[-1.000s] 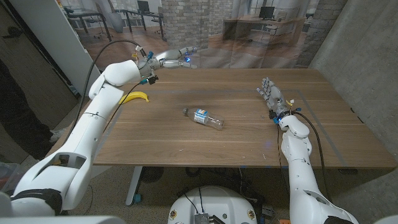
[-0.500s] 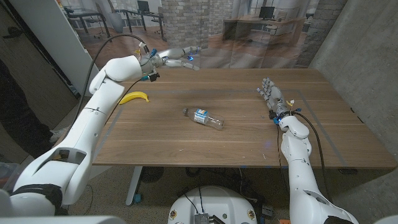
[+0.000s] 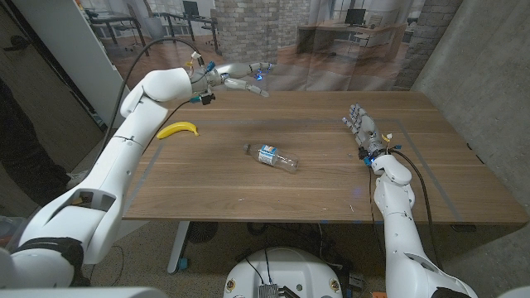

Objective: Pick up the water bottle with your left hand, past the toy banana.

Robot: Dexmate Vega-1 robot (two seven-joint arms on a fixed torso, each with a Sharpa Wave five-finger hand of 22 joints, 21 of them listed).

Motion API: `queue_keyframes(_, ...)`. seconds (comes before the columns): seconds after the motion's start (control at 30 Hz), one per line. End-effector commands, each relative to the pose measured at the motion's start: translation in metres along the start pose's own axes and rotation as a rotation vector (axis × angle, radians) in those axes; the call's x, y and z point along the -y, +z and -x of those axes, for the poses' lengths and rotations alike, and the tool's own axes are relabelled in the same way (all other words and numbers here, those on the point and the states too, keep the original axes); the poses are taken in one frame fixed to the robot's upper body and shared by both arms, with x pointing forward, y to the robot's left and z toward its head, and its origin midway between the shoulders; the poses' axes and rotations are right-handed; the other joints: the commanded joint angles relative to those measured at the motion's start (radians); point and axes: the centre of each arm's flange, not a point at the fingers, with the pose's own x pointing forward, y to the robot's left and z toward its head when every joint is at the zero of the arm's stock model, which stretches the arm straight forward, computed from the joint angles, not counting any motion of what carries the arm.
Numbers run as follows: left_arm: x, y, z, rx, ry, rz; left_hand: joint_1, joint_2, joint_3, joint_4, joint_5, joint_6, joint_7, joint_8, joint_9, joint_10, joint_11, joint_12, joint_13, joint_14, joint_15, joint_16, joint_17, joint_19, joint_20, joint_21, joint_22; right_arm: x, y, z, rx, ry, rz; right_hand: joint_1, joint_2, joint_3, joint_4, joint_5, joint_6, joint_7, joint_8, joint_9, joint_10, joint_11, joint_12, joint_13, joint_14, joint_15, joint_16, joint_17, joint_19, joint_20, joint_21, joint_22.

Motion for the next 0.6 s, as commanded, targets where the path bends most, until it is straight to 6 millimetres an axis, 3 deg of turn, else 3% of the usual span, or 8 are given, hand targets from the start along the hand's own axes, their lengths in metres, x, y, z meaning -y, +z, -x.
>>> queue_keyframes(0.03,-0.004,0.012,-0.008,0.003,-0.072,-0.071,0.017,-0.004,-0.006,0.0,0.009,-0.005,0.009,-0.001,0.004,0.0,0.005,-0.001,0.004,0.001,0.006,0.005,0.004,-0.005,0.007,-0.005,0.006,0.001,-0.002,0.001,0.0,-0.006,-0.006,-0.008,-0.003,0.01,0.001,-0.004,0.004,0.007,0.007,0.003,0.002,0.009,0.009,0.004,0.003,0.007,0.007,0.003,0.006,0.0,0.008,0.003)
queue_keyframes(0.6,-0.004,0.024,-0.018,0.003,-0.149,-0.135,0.062,-0.009,-0.018,0.005,0.033,0.003,0.009,0.001,0.004,0.02,0.002,0.004,0.006,0.012,0.004,0.005,0.004,0.008,0.009,-0.013,0.007,0.002,-0.003,0.003,0.001,-0.013,-0.01,-0.016,-0.005,0.008,0.004,-0.004,0.007,0.011,0.008,0.003,0.006,0.01,0.01,0.004,0.004,0.009,0.008,0.005,0.007,0.0,0.008,0.003)
